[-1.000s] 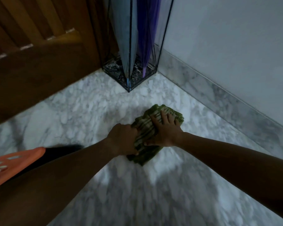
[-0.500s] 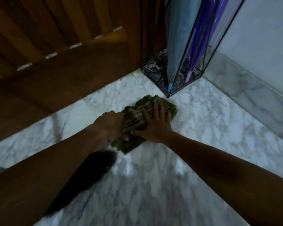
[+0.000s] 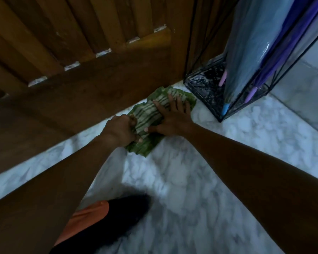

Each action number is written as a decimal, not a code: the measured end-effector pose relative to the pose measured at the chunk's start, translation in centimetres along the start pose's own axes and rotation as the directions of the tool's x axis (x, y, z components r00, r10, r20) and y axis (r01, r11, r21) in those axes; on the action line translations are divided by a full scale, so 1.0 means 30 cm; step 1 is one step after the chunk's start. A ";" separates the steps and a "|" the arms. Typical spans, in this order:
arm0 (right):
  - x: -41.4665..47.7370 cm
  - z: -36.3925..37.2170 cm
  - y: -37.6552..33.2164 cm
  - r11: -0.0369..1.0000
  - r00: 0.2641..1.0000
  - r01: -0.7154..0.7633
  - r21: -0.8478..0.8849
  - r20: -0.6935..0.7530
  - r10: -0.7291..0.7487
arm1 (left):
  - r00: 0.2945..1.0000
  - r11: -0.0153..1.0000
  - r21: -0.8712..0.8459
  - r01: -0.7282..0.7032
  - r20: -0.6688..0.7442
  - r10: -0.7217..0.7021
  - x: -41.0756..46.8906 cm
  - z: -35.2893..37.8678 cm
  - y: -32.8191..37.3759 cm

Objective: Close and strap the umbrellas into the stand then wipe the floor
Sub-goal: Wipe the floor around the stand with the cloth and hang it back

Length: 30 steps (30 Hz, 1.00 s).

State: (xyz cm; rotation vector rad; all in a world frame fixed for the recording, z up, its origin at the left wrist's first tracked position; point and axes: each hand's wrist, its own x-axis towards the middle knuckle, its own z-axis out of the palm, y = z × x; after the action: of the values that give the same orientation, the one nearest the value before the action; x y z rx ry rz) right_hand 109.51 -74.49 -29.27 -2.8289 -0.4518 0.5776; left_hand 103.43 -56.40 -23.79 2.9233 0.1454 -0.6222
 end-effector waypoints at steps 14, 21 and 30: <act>-0.669 0.020 0.029 0.955 0.968 -0.198 0.221 0.197 0.155 | 0.923 0.996 -0.076 0.041 0.385 -0.008 -0.381 -0.022 0.298; -1.068 -0.605 -0.009 0.812 0.930 -0.355 0.462 0.260 0.259 | 0.962 0.933 -0.358 -0.032 0.242 0.126 -0.770 -0.449 0.496; -1.584 -1.862 -0.523 0.801 0.992 -0.081 0.594 0.125 0.008 | 0.904 0.768 -0.602 -0.218 0.173 0.392 -1.403 -1.751 0.420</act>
State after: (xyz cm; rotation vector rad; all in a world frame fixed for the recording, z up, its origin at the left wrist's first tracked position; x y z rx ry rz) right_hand 86.94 -84.40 41.54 -2.2053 -0.1712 0.7442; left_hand 87.57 -62.78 42.52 2.1756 -0.1611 -0.7788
